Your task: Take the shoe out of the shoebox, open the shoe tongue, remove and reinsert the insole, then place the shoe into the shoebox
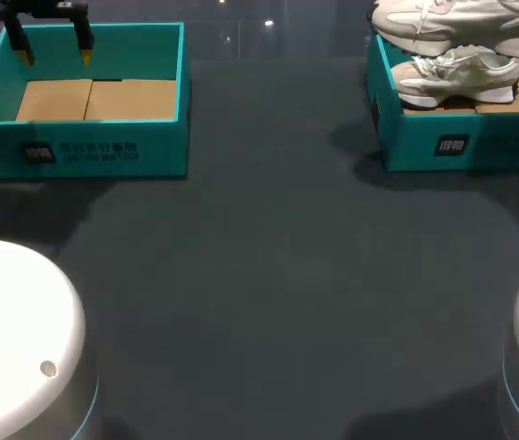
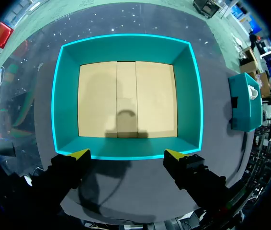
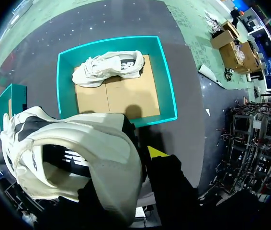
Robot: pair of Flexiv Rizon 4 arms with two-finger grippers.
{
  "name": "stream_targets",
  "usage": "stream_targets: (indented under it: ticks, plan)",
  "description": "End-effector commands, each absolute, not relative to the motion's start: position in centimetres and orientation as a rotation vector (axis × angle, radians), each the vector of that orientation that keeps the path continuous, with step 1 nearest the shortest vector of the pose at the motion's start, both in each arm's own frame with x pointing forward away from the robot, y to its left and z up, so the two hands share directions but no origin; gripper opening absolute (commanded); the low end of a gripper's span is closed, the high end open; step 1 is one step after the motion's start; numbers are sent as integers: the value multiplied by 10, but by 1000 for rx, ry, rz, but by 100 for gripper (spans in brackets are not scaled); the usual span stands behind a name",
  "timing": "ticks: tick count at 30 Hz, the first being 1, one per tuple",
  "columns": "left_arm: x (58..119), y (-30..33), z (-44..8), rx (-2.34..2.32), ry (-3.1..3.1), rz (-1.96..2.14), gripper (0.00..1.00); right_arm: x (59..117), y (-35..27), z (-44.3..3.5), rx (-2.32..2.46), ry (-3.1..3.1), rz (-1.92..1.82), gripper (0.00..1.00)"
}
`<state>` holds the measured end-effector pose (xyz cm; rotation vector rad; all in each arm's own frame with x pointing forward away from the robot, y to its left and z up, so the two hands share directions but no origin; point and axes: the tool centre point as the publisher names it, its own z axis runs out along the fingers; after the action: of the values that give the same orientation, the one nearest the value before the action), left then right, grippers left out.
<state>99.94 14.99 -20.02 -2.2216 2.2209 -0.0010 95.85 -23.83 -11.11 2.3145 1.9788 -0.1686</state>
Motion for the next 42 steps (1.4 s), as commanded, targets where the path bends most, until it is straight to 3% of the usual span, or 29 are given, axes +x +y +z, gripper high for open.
stream_targets:
  ticks: [1, 15, 30, 36, 42]
  plan:
    - [1000, 150, -200, -2221, 2221, -1, 100, 942, -235, -107, 2279, 1953, -117, 0]
    - [1000, 150, -200, -2221, 2221, -1, 100, 942, -235, -107, 2279, 1953, -117, 0]
    - [1000, 150, -200, -2221, 2221, -1, 100, 816, -141, -138, 2264, 1874, -107, 0]
    - [1000, 150, -200, -2221, 2221, -1, 100, 799, -98, -163, 2202, 2038, -102, 0]
    - [1000, 150, -200, -2221, 2221, -1, 100, 799, -98, -163, 2202, 2038, -102, 0]
